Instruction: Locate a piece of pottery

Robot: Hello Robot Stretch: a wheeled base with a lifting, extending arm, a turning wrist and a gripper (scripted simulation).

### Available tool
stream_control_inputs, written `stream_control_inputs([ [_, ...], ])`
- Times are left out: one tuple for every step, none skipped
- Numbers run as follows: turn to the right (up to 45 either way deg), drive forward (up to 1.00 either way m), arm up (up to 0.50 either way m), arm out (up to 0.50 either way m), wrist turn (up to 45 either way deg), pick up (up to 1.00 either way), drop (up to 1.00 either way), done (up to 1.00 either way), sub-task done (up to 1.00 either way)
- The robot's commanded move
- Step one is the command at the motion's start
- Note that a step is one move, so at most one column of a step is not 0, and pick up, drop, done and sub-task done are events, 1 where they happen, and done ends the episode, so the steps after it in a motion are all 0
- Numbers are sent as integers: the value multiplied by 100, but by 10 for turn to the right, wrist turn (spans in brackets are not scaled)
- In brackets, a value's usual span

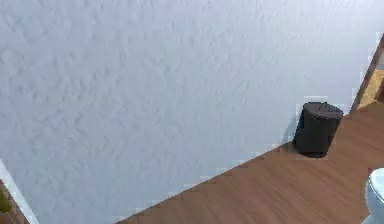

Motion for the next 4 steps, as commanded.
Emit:
stream_control_inputs([
  [390, 0, 0, 0, 0, 0, 0, 0, 0],
  [0, 100, 0, 0, 0, 0, 0, 0, 0],
  [30, 0, 0, 0, 0, 0, 0, 0, 0],
  [0, 35, 0, 0, 0, 0, 0, 0, 0],
])
